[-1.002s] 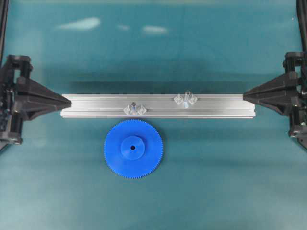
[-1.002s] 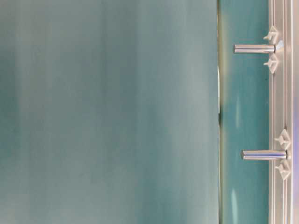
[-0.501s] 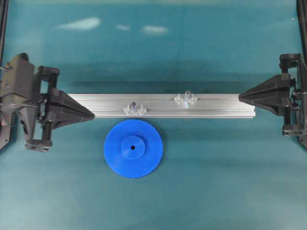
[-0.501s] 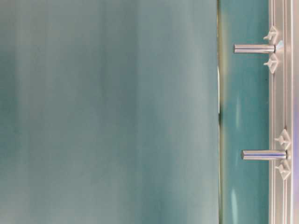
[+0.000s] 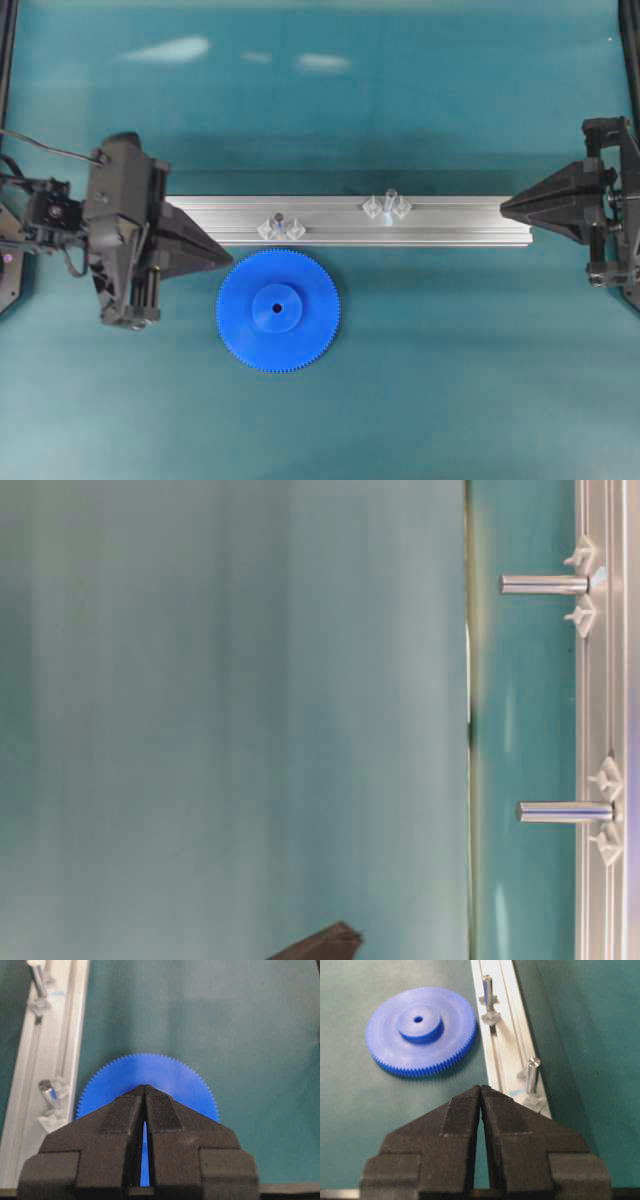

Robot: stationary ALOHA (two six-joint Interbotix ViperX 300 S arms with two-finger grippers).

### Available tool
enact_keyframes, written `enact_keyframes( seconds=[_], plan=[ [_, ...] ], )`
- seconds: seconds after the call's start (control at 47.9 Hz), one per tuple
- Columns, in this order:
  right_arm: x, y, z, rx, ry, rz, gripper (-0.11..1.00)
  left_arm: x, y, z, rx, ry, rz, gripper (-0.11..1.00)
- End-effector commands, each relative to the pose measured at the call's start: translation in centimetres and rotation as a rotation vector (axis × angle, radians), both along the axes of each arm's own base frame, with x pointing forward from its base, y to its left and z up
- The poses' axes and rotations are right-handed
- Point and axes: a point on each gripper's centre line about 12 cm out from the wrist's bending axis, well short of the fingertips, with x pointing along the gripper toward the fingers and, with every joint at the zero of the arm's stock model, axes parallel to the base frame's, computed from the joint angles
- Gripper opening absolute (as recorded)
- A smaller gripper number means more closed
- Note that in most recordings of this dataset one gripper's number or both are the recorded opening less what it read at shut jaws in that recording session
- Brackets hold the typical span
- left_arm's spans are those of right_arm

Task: Insert the large gear onto the shaft.
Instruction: 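Move the left gripper over the large blue gear's hub, then lower the open left gripper around the blue gear's hub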

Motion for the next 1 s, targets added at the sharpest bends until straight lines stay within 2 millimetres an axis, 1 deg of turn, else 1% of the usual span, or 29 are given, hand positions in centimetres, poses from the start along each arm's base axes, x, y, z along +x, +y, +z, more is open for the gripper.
enact_keyframes(
  seconds=[0.0, 0.251, 0.355, 0.48, 0.626, 0.835, 0.981],
  plan=[
    [0.3, -0.1, 0.6, 0.011, -0.008, -0.01, 0.12, 0.7, -0.4, 0.7, 0.001, -0.009, -0.013, 0.01],
    [0.3, -0.3, 0.4, 0.029, 0.01, -0.025, 0.12, 2.1, -0.7, -0.4, 0.014, 0.12, -0.013, 0.01],
    [0.2, -0.3, 0.3, 0.031, 0.021, -0.025, 0.12, 3.0, -0.8, -0.8, 0.022, 0.181, -0.015, 0.01],
    [0.2, -0.3, 0.1, 0.033, 0.036, -0.025, 0.12, 4.0, -1.0, -1.7, 0.029, 0.25, -0.018, 0.01],
    [0.1, -0.3, -0.1, 0.035, 0.049, -0.027, 0.12, 5.3, -1.4, -2.4, 0.036, 0.291, -0.025, 0.01],
    [0.1, -0.3, -0.2, 0.035, 0.05, -0.027, 0.12, 6.5, -2.2, -4.0, 0.049, 0.376, -0.041, 0.01],
    [0.0, -0.3, -0.4, 0.036, 0.059, -0.027, 0.12, 7.6, -2.4, -4.6, 0.054, 0.418, -0.044, 0.01]
  ],
)
